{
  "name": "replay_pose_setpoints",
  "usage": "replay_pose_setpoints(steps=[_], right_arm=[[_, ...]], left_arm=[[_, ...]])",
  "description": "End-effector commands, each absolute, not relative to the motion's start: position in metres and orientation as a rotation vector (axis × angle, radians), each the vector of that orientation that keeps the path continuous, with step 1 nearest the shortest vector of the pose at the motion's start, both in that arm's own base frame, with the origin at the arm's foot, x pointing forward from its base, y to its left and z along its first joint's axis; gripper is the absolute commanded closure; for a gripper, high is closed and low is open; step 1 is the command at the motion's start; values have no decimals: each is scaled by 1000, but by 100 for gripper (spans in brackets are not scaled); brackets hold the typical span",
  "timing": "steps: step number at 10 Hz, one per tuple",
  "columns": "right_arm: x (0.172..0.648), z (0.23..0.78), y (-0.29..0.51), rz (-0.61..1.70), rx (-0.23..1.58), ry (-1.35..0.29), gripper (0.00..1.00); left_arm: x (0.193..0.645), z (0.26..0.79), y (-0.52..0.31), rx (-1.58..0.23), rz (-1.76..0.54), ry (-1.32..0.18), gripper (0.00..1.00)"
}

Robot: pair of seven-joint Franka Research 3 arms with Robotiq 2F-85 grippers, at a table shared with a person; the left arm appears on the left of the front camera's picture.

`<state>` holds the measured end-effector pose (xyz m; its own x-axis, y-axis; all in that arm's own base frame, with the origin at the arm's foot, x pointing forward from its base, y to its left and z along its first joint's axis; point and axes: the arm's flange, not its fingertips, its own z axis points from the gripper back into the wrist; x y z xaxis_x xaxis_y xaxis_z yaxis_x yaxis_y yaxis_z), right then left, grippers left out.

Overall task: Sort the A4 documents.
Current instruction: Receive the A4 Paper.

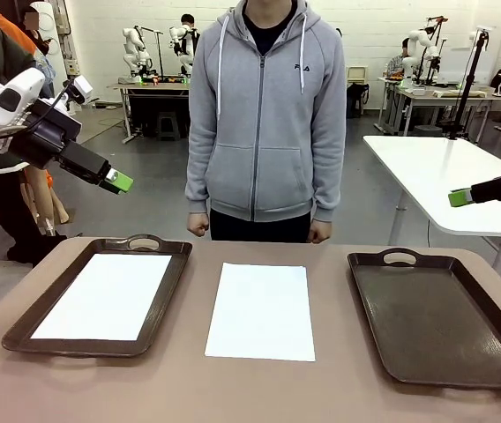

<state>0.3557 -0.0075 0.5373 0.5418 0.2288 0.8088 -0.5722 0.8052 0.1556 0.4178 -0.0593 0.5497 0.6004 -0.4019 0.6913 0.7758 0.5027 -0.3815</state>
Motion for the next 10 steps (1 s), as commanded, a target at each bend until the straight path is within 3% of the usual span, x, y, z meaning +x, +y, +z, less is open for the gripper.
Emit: replay_pose_setpoints(steps=[1, 10], right_arm=[[356, 536, -8, 504, 441, -879, 0], [356, 536, -8, 504, 441, -879, 0]], left_arm=[[420, 545, -59, -762, -731, -622, 0], [418, 550, -59, -740, -760, -571, 0]])
